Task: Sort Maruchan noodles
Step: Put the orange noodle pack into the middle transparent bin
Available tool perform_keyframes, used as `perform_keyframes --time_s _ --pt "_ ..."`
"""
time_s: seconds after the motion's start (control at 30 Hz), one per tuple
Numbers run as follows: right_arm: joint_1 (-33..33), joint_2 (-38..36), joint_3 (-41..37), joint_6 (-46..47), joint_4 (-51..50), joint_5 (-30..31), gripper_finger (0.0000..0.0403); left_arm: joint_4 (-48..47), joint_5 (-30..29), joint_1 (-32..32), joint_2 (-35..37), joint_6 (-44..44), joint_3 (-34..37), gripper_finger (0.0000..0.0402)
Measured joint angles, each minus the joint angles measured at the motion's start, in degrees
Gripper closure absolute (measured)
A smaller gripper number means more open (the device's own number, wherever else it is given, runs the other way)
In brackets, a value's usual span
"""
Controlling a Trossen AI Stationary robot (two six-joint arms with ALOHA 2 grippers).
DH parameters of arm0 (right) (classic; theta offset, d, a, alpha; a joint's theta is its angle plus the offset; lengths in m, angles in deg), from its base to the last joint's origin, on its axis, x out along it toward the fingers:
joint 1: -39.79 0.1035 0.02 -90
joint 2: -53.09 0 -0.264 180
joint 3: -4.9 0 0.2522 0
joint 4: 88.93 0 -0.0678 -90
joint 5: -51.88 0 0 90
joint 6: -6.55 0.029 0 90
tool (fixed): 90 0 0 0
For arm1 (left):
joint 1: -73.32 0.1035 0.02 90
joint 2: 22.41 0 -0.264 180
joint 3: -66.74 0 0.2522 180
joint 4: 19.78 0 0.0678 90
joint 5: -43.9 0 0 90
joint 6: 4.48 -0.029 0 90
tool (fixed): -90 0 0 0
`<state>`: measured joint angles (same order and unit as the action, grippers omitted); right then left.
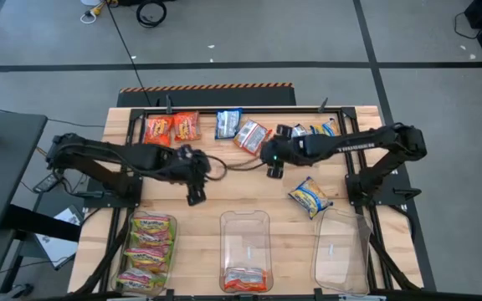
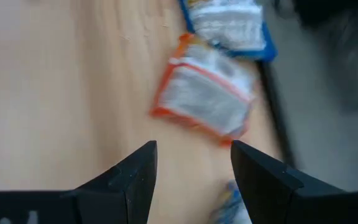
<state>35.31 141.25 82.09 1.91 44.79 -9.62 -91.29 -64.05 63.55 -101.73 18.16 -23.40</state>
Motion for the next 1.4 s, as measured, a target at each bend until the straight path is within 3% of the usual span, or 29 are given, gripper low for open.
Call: perform_keyframes --time_s 0.1,0.2,0.33,0.47,0.7,0.87,1.13,1.27,1.4 --pt "-4.8 0.0 -4.6 -13.3 9.9 -4.7 0.0192 -2.8 -2.3 0.8 3.6 4.8 0.0 0.0230" --pt "-8.6 1.2 -9.7 -20.7 19.6 -10.8 0.0192 -5.0 -6.4 0.7 7.7 10.5 0.0 0.0230" --pt "-11.4 5.1 -12.4 -29.2 28.4 -12.8 0.0192 -6.6 -12.9 -0.8 12.7 15.0 0.0 0.0230" --pt "-12.2 12.5 -8.7 -31.2 27.5 -13.1 0.0193 -6.8 -18.8 -1.4 16.1 15.1 -0.1 0.0230" --pt "-12.1 20.7 -3.8 -31.6 24.5 -7.6 0.0211 -9.5 -20.0 -1.3 18.5 15.3 0.0 0.0230" --pt "-11.8 21.4 -3.5 -27.3 27.0 -7.1 0.0257 -13.4 -23.5 -1.3 18.7 15.2 0.0 0.0230" --pt "-11.9 21.4 -3.5 -13.3 31.0 -10.2 0.0389 -14.1 -23.9 -1.3 18.6 12.7 0.0 0.0230" --pt "-11.3 21.0 -2.8 -2.3 28.8 -10.2 0.0392 -13.6 -22.2 -1.3 18.6 10.4 0.0 0.0230" --pt "-9.3 18.3 1.7 6.9 21.5 -14.5 0.0397 -12.7 -21.6 -1.3 18.6 6.1 0.0 0.0230"
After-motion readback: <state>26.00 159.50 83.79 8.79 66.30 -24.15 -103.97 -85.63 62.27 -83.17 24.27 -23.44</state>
